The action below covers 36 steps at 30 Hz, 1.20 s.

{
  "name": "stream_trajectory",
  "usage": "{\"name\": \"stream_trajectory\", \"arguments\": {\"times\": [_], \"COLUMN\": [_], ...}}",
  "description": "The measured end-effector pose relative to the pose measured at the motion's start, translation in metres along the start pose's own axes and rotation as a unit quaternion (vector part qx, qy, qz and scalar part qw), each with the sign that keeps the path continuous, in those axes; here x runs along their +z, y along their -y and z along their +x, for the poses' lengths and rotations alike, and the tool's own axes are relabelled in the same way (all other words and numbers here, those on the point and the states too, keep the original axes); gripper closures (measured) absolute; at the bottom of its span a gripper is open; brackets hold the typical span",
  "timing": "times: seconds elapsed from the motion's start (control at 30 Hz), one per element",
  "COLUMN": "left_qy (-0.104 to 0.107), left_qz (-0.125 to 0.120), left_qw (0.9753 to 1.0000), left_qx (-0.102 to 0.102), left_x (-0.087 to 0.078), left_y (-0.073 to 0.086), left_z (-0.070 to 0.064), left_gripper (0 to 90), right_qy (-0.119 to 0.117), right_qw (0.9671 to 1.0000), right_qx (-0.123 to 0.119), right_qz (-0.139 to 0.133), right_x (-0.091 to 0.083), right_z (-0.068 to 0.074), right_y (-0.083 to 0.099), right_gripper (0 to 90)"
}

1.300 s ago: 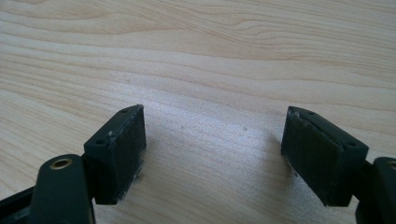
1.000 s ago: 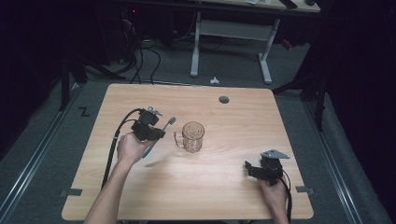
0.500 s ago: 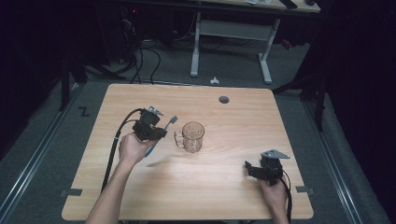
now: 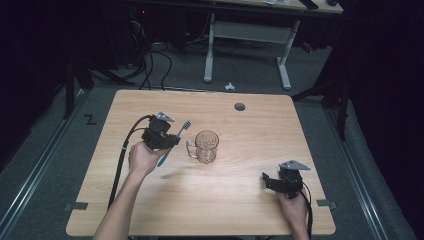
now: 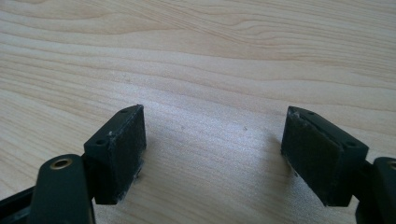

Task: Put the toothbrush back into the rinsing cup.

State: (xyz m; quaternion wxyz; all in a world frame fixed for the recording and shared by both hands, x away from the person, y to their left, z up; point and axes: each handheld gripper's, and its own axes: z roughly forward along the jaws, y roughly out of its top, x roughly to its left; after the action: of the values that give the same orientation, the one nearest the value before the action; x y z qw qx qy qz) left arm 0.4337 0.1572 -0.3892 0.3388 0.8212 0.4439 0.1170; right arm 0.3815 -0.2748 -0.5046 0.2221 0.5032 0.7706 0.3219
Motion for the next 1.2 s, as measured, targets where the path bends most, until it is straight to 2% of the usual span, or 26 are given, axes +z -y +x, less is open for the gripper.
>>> {"name": "stream_trajectory", "arguments": {"times": [0.37, 0.53, 0.97, 1.2], "left_qy": [0.006, 0.007, 0.016, 0.019], "left_qz": [-0.031, -0.042, -0.088, -0.099], "left_qw": [0.9995, 0.9991, 0.9960, 0.9949], "left_qx": [-0.008, -0.001, -0.003, -0.001], "left_x": [-0.004, -0.005, -0.008, -0.005], "left_y": [-0.004, -0.009, -0.025, -0.033], "left_z": [-0.002, -0.007, -0.014, -0.017], "left_gripper": [80.2, 80.2, 80.3, 80.3], "right_qy": [0.000, 0.000, 0.000, 0.000], "right_qw": [1.0000, 1.0000, 1.0000, 1.0000], "right_qx": [0.000, 0.000, -0.001, -0.001], "right_qz": [0.000, 0.000, 0.000, 0.000], "right_x": [0.000, 0.000, 0.000, 0.000], "right_z": [0.000, 0.000, 0.000, 0.000], "right_y": [0.000, 0.000, 0.000, 0.000], "right_gripper": [22.1, 22.1, 22.1, 22.1]}}
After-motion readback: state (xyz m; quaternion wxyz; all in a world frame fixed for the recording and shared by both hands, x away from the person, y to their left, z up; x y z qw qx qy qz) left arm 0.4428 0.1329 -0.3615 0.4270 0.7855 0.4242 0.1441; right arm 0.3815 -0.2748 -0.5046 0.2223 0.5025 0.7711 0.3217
